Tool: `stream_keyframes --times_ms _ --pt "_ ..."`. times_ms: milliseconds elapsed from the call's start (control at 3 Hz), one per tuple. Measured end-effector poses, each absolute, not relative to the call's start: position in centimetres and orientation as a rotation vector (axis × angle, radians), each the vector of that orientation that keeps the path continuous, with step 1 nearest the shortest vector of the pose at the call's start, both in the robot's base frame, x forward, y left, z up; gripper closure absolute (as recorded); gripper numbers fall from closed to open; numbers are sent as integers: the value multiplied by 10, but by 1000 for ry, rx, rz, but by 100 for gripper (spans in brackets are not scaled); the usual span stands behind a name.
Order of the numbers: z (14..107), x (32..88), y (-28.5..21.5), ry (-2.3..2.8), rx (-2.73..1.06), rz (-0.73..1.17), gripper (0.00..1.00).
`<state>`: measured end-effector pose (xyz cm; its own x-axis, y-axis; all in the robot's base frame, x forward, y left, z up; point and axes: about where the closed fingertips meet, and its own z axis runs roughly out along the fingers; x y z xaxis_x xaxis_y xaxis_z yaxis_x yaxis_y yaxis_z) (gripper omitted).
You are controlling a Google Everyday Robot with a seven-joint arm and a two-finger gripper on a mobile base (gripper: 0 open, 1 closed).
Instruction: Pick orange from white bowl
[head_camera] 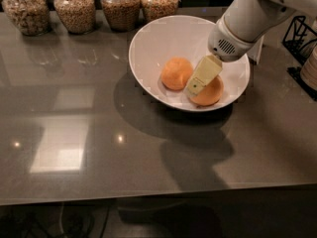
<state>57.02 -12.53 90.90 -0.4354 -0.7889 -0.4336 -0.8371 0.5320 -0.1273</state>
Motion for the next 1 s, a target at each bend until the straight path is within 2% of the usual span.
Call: stream_keyframes --times_ms 1000 --pt "873 584 -134 2297 -1323 17 14"
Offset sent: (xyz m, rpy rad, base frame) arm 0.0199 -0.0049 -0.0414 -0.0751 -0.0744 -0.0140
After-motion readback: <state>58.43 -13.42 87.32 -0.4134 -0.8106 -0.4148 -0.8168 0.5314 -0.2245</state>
